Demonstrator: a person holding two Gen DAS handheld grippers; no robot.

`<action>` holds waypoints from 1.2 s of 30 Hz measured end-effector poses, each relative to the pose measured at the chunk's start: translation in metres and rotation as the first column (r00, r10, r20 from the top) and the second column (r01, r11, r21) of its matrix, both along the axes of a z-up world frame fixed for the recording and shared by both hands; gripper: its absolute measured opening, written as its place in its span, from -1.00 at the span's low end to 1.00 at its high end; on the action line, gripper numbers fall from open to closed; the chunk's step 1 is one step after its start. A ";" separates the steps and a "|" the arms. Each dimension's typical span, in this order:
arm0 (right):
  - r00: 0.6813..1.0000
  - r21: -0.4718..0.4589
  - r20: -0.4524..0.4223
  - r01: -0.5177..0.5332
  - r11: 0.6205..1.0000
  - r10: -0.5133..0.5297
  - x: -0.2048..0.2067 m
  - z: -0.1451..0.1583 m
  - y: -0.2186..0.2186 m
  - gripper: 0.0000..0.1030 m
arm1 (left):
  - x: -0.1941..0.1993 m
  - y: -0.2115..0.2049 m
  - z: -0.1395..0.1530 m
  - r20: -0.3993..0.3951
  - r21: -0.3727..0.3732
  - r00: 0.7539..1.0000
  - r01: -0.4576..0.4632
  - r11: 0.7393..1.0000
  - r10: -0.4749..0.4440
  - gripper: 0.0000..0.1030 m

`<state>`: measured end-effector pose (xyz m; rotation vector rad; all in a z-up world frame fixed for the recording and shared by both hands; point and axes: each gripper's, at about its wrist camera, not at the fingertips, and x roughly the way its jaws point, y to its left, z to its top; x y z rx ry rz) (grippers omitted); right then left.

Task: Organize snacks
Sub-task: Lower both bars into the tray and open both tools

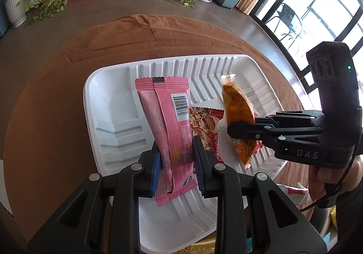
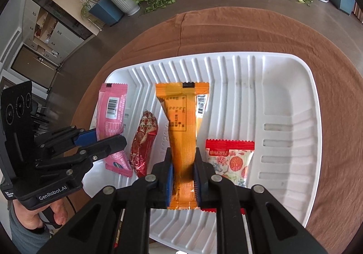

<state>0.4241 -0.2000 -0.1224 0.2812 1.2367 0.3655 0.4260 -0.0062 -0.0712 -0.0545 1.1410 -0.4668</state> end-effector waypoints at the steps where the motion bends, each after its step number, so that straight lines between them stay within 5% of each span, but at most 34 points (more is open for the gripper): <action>1: 1.000 -0.002 -0.003 0.001 1.000 -0.001 -0.001 -0.001 0.000 -0.63 | -0.003 0.001 0.002 0.000 0.000 1.000 0.000 1.000 0.000 -0.53; 8: 1.000 -0.003 0.004 0.011 1.000 -0.011 -0.004 -0.003 0.001 -0.60 | -0.004 -0.004 -0.002 0.002 0.015 1.000 0.004 1.000 -0.004 -0.50; 10: 1.000 -0.003 0.009 0.009 1.000 -0.009 -0.005 -0.001 0.002 -0.46 | -0.003 -0.006 -0.004 0.006 0.027 1.000 -0.002 1.000 0.002 -0.32; 12: 1.000 0.002 0.021 0.007 1.000 -0.007 -0.006 0.000 0.001 -0.28 | -0.004 -0.006 -0.003 0.016 0.023 1.000 -0.016 1.000 0.015 0.15; 14: 1.000 0.000 0.030 0.007 1.000 -0.007 -0.007 0.002 0.001 -0.07 | -0.006 -0.005 0.000 0.032 0.012 0.999 -0.018 1.000 0.018 0.18; 19: 0.998 -0.003 0.063 0.003 1.000 -0.003 -0.014 0.014 0.001 0.05 | -0.016 -0.006 0.012 0.072 0.016 0.997 -0.009 1.000 0.008 0.43; 23: 0.991 0.020 0.136 0.008 1.000 -0.011 -0.029 0.045 -0.006 0.38 | -0.038 0.002 0.038 0.151 0.008 0.988 -0.023 1.000 0.022 0.95; 27: 0.963 0.084 0.265 0.022 0.996 -0.044 -0.058 0.090 -0.024 0.70 | -0.076 0.018 0.074 0.293 0.001 0.956 -0.038 0.999 0.036 0.99; 31: 0.903 0.189 0.420 0.006 0.982 -0.087 -0.111 0.134 -0.048 0.99 | -0.129 0.030 0.100 0.411 0.018 0.911 -0.046 0.999 0.034 0.99; 36: 0.839 0.232 0.537 -0.042 0.972 -0.092 -0.189 0.154 -0.057 1.00 | -0.202 0.041 0.112 0.492 -0.016 0.867 -0.084 0.996 0.081 0.99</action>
